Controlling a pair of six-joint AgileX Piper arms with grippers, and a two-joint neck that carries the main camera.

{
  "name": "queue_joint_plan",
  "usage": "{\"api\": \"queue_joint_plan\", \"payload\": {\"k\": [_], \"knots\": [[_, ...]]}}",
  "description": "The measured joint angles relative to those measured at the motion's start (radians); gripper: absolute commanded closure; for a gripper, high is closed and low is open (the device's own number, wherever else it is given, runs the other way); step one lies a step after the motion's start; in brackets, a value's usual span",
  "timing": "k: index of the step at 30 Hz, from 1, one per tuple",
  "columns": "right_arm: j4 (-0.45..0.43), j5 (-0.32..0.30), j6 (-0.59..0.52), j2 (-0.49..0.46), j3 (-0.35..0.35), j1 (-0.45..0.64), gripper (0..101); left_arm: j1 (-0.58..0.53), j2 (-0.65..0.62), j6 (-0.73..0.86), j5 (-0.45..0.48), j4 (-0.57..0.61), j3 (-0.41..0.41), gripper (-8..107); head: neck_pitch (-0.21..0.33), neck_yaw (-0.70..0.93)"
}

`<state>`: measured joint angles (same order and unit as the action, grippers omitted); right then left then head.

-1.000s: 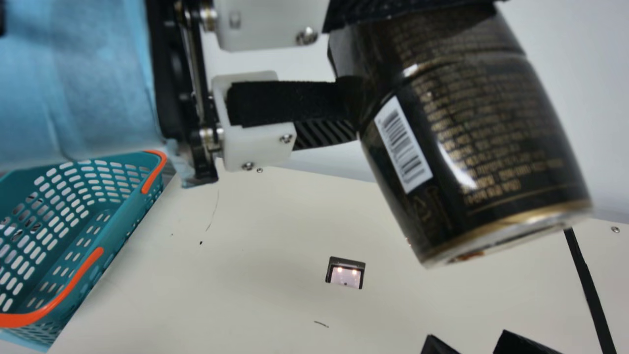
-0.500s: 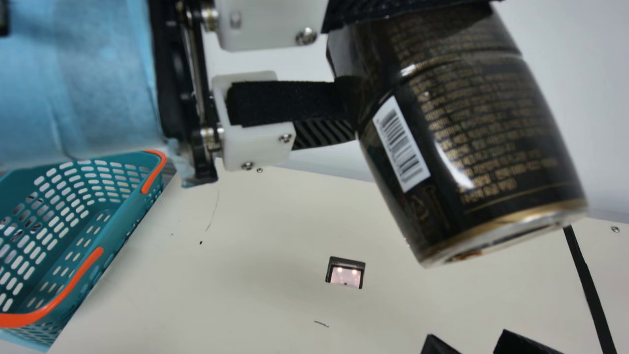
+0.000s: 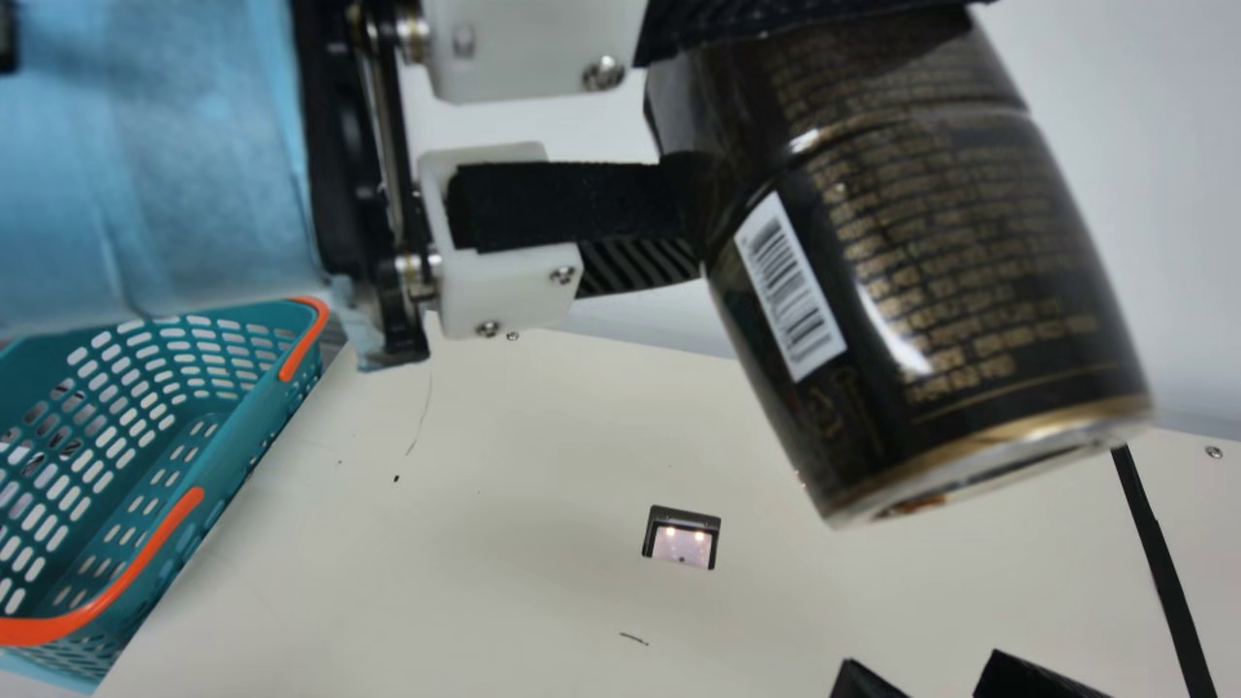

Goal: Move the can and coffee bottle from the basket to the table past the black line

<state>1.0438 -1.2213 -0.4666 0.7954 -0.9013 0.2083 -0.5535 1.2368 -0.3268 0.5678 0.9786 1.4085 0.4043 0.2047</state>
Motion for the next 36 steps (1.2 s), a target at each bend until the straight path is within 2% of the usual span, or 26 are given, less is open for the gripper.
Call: {"api": "queue_joint_plan", "payload": {"k": [6, 13, 19, 25, 29, 36], "knots": [[0.000, 0.000, 0.000, 0.000, 0.000, 0.000, 0, 0.091, -0.020, 0.041, 0.019, 0.050, -0.052, 89, -0.005, 0.000], [0.000, 0.000, 0.000, 0.000, 0.000, 0.000, 0, 0.274, -0.047, 0.147, 0.078, 0.197, -0.160, 89, 0.000, 0.000], [0.000, 0.000, 0.000, 0.000, 0.000, 0.000, 0, 0.442, -0.051, 0.295, 0.162, 0.357, -0.297, 89, 0.000, 0.000], [0.000, 0.000, 0.000, 0.000, 0.000, 0.000, 0, 0.562, -0.039, 0.450, 0.252, 0.498, -0.453, 89, 0.000, 0.000], [0.000, 0.000, 0.000, 0.000, 0.000, 0.000, 0, 0.594, -0.027, 0.549, 0.296, 0.561, -0.554, 89, 0.000, 0.000], [0.000, 0.000, 0.000, 0.000, 0.000, 0.000, 0, 0.576, -0.001, 0.663, 0.322, 0.637, -0.704, 89, 0.000, 0.000]]}}
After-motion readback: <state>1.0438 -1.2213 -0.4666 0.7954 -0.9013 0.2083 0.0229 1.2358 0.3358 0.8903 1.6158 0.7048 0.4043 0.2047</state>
